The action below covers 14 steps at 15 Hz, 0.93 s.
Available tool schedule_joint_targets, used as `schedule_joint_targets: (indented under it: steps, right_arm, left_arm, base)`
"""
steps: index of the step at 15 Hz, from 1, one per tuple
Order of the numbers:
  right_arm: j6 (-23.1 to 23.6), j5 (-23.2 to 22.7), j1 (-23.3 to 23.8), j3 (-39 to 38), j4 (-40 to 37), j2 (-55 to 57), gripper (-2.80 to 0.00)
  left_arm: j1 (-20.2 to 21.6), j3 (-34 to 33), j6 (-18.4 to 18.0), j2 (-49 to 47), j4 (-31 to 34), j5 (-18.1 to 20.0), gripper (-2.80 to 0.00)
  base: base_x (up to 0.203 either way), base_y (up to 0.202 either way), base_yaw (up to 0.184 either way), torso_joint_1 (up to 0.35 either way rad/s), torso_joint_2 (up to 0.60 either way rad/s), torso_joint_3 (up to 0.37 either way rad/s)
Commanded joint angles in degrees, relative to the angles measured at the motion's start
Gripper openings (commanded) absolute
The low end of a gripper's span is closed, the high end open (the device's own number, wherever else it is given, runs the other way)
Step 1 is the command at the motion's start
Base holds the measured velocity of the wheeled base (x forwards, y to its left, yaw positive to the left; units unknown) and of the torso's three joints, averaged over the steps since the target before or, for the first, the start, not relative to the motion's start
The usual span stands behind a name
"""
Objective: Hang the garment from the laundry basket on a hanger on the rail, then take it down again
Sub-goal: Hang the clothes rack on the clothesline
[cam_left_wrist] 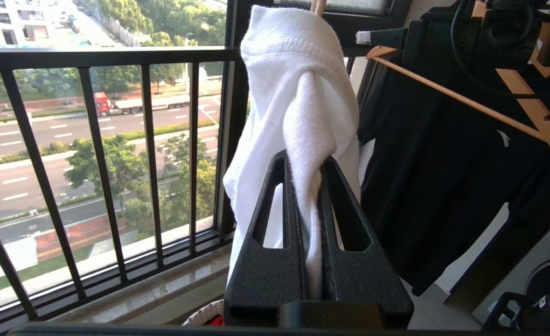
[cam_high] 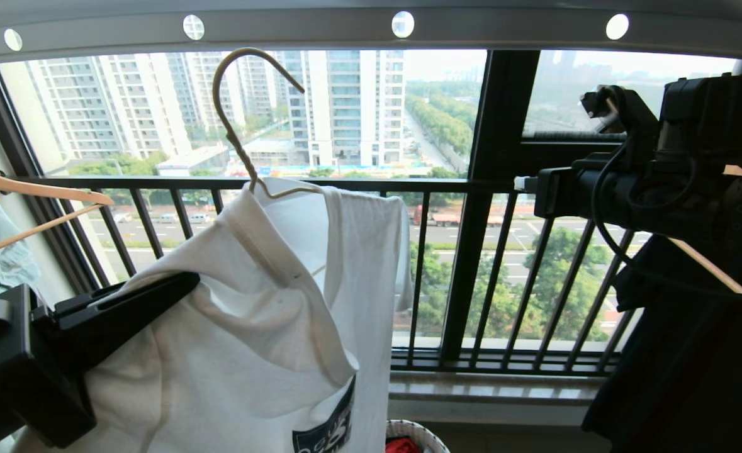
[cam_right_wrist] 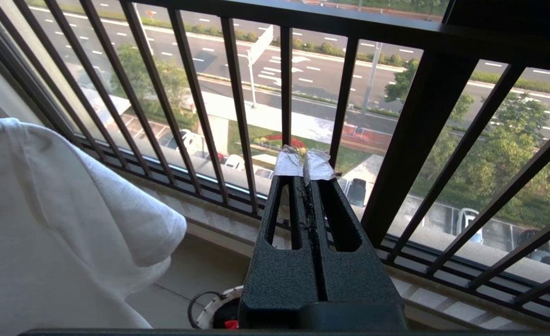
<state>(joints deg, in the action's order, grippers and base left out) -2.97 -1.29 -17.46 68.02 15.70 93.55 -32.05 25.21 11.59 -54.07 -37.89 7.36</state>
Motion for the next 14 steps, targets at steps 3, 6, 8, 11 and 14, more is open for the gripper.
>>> schedule_joint_targets:
  steps: [3,6,8,11,14]
  right_arm:
    - [0.0,0.0,0.0,-0.1,0.0,0.1,-2.80]
    - [0.0,-0.1,0.0,-0.1,0.1,0.2,-2.80]
    - [0.0,-0.1,0.0,0.0,0.0,0.4,-2.80]
    - [0.0,-0.1,-0.1,0.0,-0.1,0.5,-2.80]
    - [0.0,-0.1,-0.2,0.0,-0.1,0.7,-2.80]
  left_arm:
    - [2.5,-2.1,-0.1,4.2,-0.3,-1.1,-2.80]
    - [5.3,-2.4,0.2,6.5,-0.3,-1.4,-2.80]
    - [7.5,-2.4,0.2,7.3,-0.3,-1.5,-2.80]
    - [8.4,-2.6,0.3,7.8,-0.3,-2.0,-2.80]
    - [8.5,-2.5,0.1,9.5,-0.1,-3.8,-2.80]
  base:
    - [0.000,0.000,0.000,0.000,0.00,0.000]
    - [0.000,0.000,0.000,0.000,0.00,0.000]
    - [0.000,0.000,0.000,0.000,0.00,0.000]
    - [0.000,0.000,0.000,0.000,0.00,0.000]
    - [0.000,0.000,0.000,0.000,0.00,0.000]
